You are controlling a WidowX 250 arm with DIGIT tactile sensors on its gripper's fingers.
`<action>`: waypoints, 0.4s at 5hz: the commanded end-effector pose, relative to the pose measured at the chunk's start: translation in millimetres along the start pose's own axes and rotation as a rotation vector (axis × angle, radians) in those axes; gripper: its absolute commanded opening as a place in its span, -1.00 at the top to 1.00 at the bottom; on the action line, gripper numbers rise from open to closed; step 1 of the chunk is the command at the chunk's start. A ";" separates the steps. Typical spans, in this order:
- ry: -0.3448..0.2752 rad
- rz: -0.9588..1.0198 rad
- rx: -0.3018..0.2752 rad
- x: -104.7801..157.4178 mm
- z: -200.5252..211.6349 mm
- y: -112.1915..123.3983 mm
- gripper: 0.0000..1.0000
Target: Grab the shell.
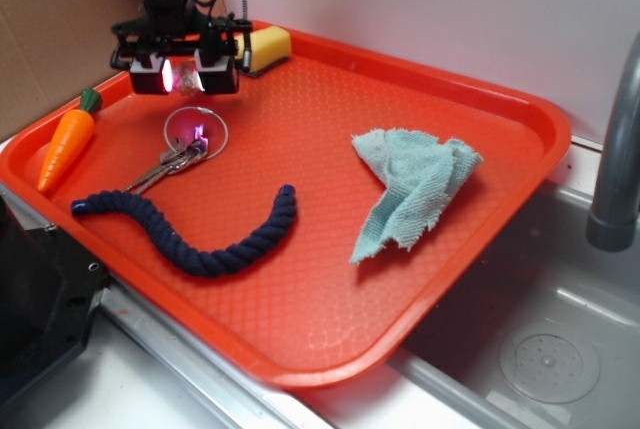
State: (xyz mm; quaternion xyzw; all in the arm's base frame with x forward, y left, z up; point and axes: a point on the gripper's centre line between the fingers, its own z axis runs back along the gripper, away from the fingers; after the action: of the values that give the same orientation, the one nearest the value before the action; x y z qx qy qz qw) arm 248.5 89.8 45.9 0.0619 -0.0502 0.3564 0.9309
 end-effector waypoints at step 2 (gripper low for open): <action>0.050 -0.402 -0.216 -67.1 120.2 -34.1 1.00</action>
State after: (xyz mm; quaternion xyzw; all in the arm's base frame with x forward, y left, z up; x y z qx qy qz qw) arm 212.9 -8.1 134.9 -0.0339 -0.0235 0.1675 0.9850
